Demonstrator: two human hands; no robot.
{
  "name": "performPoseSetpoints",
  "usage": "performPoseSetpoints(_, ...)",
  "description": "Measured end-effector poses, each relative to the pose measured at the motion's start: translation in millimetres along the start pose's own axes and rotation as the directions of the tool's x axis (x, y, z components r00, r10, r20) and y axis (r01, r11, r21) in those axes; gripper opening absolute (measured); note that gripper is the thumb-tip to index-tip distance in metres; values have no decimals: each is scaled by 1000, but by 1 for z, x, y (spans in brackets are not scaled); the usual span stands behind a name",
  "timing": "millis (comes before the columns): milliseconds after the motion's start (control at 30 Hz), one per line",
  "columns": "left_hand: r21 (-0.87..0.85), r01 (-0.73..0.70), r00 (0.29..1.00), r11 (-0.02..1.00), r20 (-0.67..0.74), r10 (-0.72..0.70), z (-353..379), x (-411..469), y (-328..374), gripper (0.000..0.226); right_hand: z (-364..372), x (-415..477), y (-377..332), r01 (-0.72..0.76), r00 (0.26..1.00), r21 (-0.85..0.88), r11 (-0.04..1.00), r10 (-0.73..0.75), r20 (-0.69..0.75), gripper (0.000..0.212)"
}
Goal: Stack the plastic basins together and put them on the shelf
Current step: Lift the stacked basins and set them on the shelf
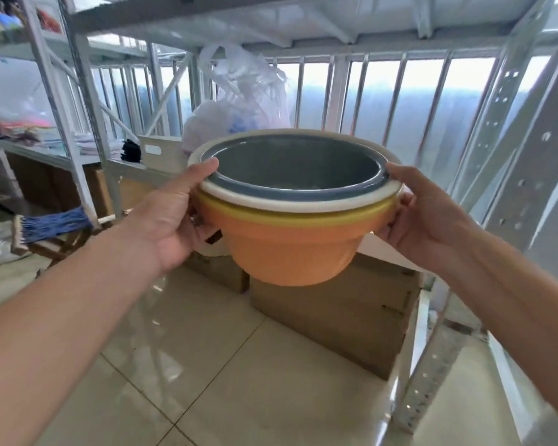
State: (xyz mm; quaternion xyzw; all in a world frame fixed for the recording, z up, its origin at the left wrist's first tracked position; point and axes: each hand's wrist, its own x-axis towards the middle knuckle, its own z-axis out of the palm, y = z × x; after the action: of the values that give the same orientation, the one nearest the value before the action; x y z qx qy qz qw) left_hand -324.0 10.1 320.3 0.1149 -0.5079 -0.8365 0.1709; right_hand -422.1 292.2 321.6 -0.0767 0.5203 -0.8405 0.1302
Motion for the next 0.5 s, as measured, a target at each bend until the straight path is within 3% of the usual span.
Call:
performPoseSetpoints(133,-10,-8,1000,1000,-4,8,33,40,10,44,-1,27,-20,-76,995,73,994,81,-60,35)
performPoseSetpoints(300,47,32,995,998,-92,-28,57,74,42,34,7,43,-41,-155,981,200,968,174,-81,48)
performPoseSetpoints(500,-2,51,998,999,-46,-51,76,94,41,28,7,56,-67,-75,987,129,989,92,-130,30)
